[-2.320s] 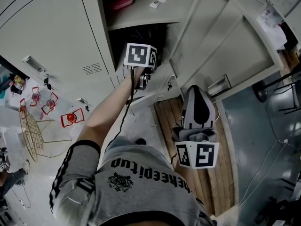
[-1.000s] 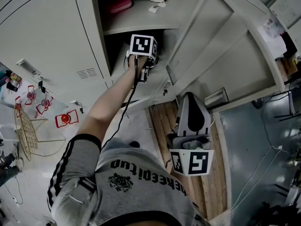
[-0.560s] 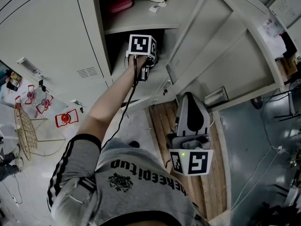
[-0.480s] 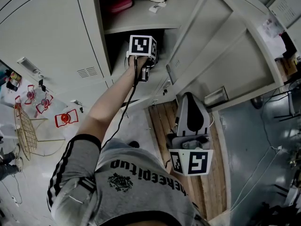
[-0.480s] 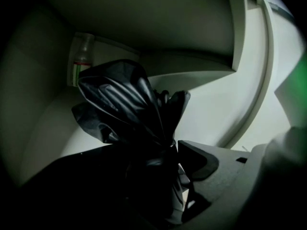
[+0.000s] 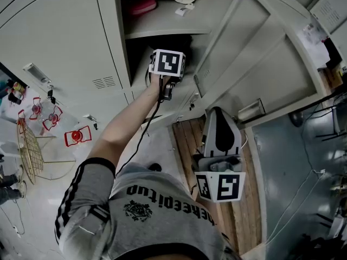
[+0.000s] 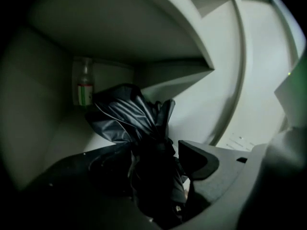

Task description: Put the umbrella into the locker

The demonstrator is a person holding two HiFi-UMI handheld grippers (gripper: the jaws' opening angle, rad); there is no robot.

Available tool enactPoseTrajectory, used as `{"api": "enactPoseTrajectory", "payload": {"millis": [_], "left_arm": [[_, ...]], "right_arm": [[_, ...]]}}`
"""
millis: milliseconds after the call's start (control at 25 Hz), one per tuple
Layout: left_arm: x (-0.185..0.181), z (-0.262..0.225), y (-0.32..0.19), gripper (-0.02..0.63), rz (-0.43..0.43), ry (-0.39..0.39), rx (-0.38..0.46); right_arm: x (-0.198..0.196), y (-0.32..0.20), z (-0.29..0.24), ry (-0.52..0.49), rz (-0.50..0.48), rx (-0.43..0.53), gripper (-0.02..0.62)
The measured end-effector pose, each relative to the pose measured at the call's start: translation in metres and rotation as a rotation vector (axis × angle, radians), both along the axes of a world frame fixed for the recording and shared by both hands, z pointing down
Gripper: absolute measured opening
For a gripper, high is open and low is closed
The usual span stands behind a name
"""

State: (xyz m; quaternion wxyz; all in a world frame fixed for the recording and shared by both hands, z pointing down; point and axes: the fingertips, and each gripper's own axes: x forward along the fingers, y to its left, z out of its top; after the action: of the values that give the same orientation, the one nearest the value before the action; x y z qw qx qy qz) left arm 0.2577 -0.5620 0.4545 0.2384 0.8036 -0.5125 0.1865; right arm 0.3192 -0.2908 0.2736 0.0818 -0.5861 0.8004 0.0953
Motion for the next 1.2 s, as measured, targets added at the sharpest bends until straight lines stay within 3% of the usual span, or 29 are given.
{"api": "enactPoseTrajectory", "payload": {"millis": [240,360,760,1200], "left_arm": [[0.002,-0.021,0.018,0.304,0.058,-0.065,0.158],[-0.001,-0.035,0.030,0.285,0.066,-0.059,0.225],[-0.026,-0.080,0.078,0.021,0.093,-0.140,0.471],[-0.051,-0.119,0.140,0.005,0.212,-0.054,0.569]], "right_arm": [[-0.015,0.006,-0.002,0.004,-0.008,0.005,0.003],[-0.023,0.009,-0.002,0.005,-0.007,0.005,0.003],[-0.046,0.015,-0.006,0.001,0.024,-0.005,0.002],[-0.066,0.023,-0.007,0.007,0.096,-0.023,0.003]]}}
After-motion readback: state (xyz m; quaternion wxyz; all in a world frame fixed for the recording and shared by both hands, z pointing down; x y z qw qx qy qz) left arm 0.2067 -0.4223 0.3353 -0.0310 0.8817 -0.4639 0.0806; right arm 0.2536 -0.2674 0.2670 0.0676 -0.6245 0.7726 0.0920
